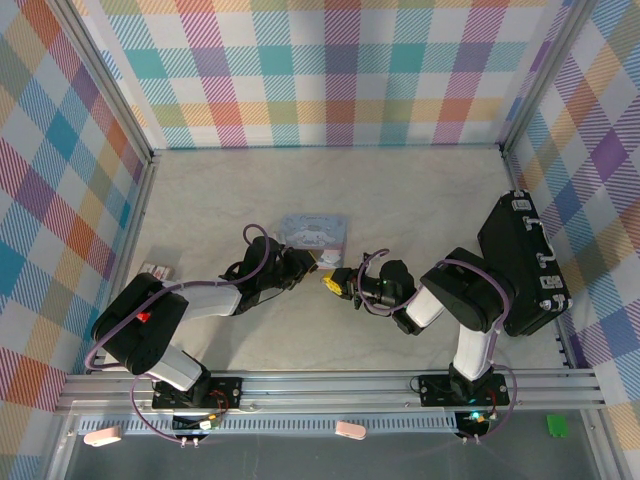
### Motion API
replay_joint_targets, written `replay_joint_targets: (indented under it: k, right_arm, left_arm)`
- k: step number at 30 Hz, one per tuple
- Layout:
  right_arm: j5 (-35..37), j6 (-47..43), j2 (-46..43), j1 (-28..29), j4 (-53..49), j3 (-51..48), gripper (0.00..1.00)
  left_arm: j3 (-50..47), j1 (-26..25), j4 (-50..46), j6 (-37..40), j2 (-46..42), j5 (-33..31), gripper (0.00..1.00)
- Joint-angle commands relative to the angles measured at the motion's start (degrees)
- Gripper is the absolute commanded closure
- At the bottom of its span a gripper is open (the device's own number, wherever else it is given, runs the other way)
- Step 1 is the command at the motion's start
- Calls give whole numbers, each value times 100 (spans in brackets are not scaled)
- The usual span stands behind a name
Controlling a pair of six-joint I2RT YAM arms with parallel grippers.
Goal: Unlock the padlock with the key
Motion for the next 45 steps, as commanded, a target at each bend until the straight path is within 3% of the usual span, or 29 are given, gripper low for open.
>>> replay_joint_targets:
  k: [1, 32, 45]
  right_arm:
    - [56, 98, -68, -11, 215, 104, 100]
    - [46, 191, -49, 120, 220, 338, 100]
    - [-94, 159, -82, -78, 214, 333, 100]
  left_arm:
    - [114, -208, 516, -83, -265, 449, 99]
    - [264, -380, 797, -228, -50, 490, 99]
    - [430, -572, 476, 10, -147, 476, 99]
